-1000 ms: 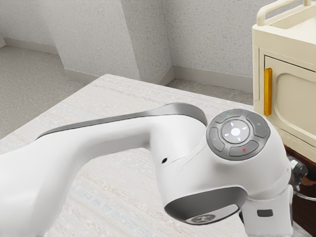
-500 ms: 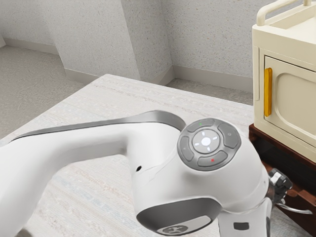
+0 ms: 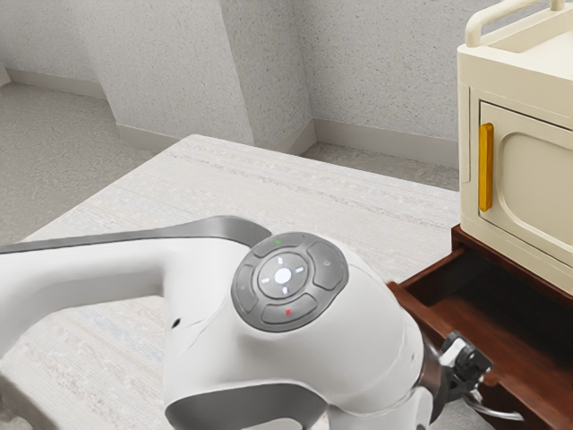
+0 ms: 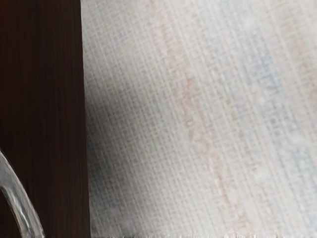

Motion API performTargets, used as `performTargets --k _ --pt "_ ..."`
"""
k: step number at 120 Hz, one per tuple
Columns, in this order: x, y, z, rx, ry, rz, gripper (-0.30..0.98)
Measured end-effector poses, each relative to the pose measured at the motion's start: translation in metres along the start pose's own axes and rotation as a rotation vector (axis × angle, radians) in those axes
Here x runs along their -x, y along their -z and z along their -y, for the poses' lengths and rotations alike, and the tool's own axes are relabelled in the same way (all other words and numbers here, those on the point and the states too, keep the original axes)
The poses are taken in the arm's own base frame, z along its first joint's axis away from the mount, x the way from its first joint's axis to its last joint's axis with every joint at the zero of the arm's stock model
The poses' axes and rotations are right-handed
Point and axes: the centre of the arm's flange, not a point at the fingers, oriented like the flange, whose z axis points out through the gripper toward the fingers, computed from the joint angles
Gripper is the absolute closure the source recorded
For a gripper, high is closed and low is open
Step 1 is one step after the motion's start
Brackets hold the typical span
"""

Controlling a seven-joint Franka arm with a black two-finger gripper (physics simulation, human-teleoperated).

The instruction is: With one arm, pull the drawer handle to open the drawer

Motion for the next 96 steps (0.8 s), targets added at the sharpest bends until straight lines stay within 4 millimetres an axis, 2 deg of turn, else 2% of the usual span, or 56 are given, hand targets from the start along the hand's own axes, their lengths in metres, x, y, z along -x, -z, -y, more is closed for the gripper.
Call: performTargets --k 22,39,49,64,73,80,89,96 --pt "0.005 0.021 -0.026 -0.020 -0.008 0.007 0.07" --pt "0.006 0.028 -0.045 -0.023 -0.013 0.025 0.03" --pt "0.001 0.033 -0.047 -0.031 -0.018 0.023 0.02" --pt "-0.009 0.057 -0.038 -0.076 -0.025 0.009 0.01" --pt "-0.010 0.076 -0.027 -0.110 -0.016 0.001 0.01" --pt "0.000 0.105 -0.005 -0.158 0.023 -0.005 0.01" --pt "0.035 0.137 0.042 -0.200 0.137 0.014 0.00" --pt "0.074 0.146 0.070 -0.189 0.252 0.038 0.00"
